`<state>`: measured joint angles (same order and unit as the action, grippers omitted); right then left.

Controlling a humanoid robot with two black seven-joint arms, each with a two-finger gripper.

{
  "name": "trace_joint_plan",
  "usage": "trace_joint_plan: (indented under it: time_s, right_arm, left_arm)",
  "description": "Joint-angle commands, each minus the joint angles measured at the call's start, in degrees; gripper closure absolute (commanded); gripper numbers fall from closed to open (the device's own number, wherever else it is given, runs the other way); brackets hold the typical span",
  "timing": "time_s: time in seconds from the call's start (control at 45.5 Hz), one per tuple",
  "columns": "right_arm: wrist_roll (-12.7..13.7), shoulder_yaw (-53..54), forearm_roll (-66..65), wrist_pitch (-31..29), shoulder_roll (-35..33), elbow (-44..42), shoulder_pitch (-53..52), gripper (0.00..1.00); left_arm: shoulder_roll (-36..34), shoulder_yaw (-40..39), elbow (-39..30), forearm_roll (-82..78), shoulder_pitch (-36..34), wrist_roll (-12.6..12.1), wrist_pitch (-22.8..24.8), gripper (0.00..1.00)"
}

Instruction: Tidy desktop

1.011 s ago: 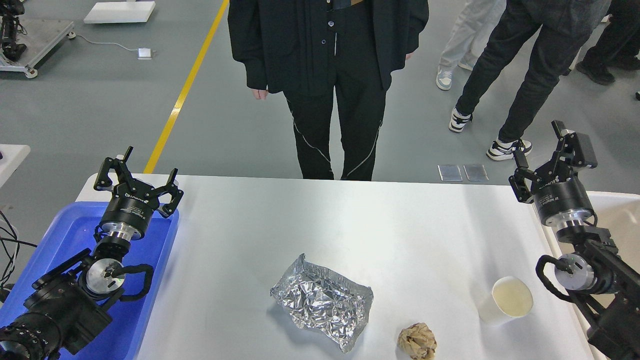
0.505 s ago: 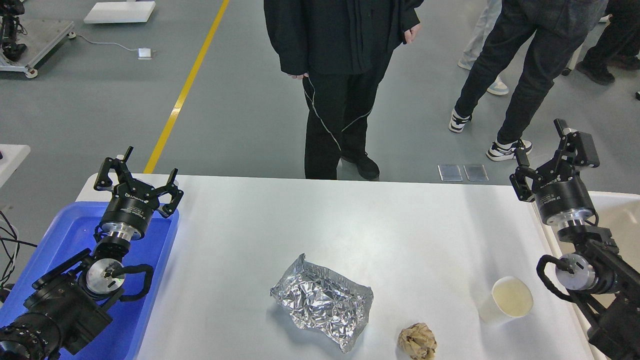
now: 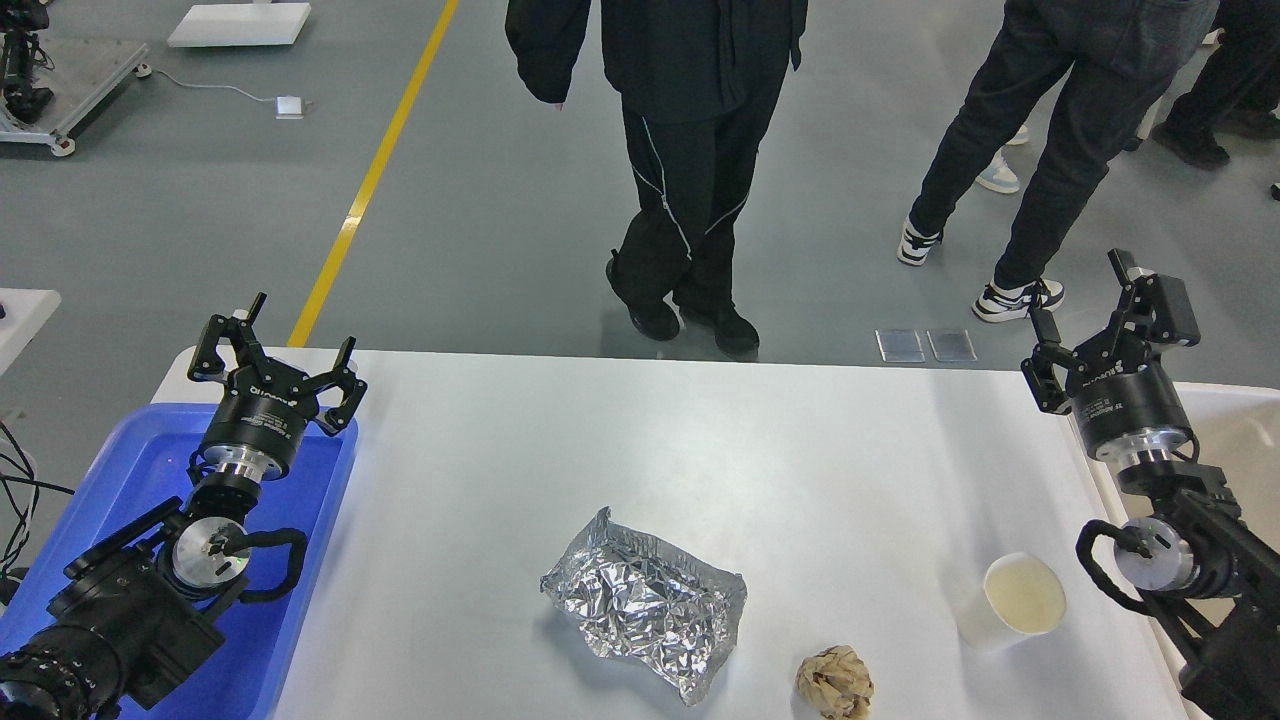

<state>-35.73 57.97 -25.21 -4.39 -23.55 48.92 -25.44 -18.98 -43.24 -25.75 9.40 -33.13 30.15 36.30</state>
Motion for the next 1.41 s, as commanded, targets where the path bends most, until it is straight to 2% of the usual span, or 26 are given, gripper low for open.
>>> trace_joint_plan:
  time_s: [0.0,0.33,0.615,0.857,0.923,1.099,1.385]
  right_arm:
    - [0.05,-0.14,-0.01,0.78,0.17,-0.05,-0.49,0.0]
    - [0.13,-0.49,-1.07,0.78,-2.28,-0.49,-0.58,0.0]
    - [0.05,-13.05,-2.56,0.69,-13.71,-0.05,-2.51,0.0]
    - [0.05,-25.44,-9.68,0.43,-24.08,0.38,-8.22,0.0]
    - [0.13,-29.83,-12.83,0.08,-25.93,0.39,-10.06,0.0]
    - [0.31,-52.76,-28.21,0.26,-28.22,0.39,-21.04,0.0]
    - [0.22,-81.51,-40.08,0.43,-28.75,0.56,-37.75,0.0]
  left_arm:
    - [0.0,0.0,0.0,0.0,0.0,0.0,0.0,0.0]
    - [0.0,0.0,0.0,0.0,0.0,0.0,0.0,0.0]
    - [0.0,0.0,0.0,0.0,0.0,0.0,0.0,0.0]
    - [0.0,0.0,0.0,0.0,0.0,0.0,0.0,0.0]
    - [0.0,0.0,0.0,0.0,0.0,0.0,0.0,0.0]
    - [0.0,0.0,0.0,0.0,0.0,0.0,0.0,0.0]
    - [0.0,0.0,0.0,0.0,0.0,0.0,0.0,0.0]
